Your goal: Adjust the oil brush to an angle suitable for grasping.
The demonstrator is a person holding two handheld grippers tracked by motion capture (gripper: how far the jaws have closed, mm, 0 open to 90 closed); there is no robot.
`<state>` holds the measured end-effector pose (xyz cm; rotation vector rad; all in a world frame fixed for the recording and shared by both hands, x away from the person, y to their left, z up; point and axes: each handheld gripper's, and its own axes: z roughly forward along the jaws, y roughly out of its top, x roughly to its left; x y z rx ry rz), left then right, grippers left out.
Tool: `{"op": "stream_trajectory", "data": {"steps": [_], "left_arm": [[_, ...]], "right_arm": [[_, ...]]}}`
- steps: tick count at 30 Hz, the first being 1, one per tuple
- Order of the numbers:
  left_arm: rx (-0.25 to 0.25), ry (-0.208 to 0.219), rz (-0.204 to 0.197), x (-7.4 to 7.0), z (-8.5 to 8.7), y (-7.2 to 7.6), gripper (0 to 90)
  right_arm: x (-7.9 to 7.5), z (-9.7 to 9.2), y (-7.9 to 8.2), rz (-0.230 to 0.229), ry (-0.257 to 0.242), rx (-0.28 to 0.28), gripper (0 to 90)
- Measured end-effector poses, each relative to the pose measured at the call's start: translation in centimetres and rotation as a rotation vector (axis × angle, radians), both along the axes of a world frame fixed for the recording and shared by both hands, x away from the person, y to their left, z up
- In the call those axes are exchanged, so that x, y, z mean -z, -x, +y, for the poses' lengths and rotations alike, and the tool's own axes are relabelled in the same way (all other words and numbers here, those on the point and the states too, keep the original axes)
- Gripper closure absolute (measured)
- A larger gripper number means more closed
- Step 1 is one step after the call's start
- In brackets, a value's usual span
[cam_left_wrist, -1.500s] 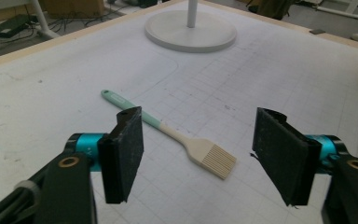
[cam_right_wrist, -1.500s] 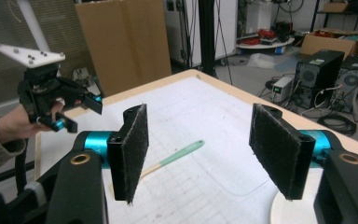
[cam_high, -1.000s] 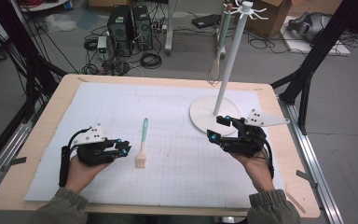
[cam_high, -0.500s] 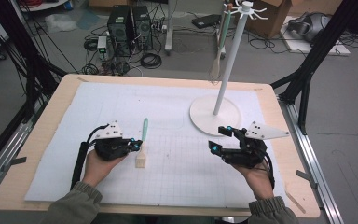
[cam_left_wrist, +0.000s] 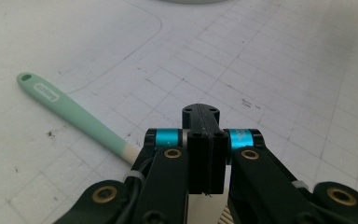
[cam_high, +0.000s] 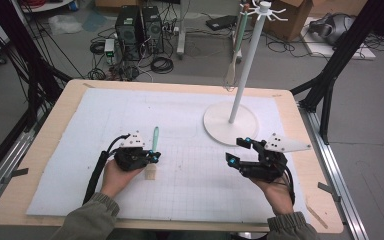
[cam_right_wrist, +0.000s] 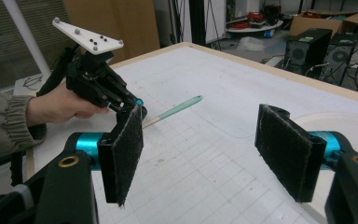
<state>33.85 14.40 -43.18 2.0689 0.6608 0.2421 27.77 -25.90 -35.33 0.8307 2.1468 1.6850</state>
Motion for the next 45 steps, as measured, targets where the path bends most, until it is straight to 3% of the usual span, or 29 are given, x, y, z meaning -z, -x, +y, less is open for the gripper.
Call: {"op": "stream_trajectory", "data": {"steps": [22, 27, 38, 45], "left_arm": [[-0.002, -0.096, 0.066, 1.3, -0.6, -0.6, 89.5], [0.003, -0.117, 0.052, 1.2, -0.5, -0.3, 89.6], [0.012, -0.172, 0.051, 0.8, 0.5, 0.6, 89.6], [0.0, -0.167, 0.057, 0.7, 2.2, 1.4, 89.6]], "right_arm": [[0.5, 0.6, -0.1, -0.001, 0.005, -0.012, 31.6], [0.6, 0.7, 0.0, 0.002, 0.007, -0.013, 31.6], [0.6, 0.8, 0.0, 0.003, 0.012, -0.012, 31.6], [0.8, 1.0, 0.0, 0.005, 0.016, -0.015, 31.6]]}}
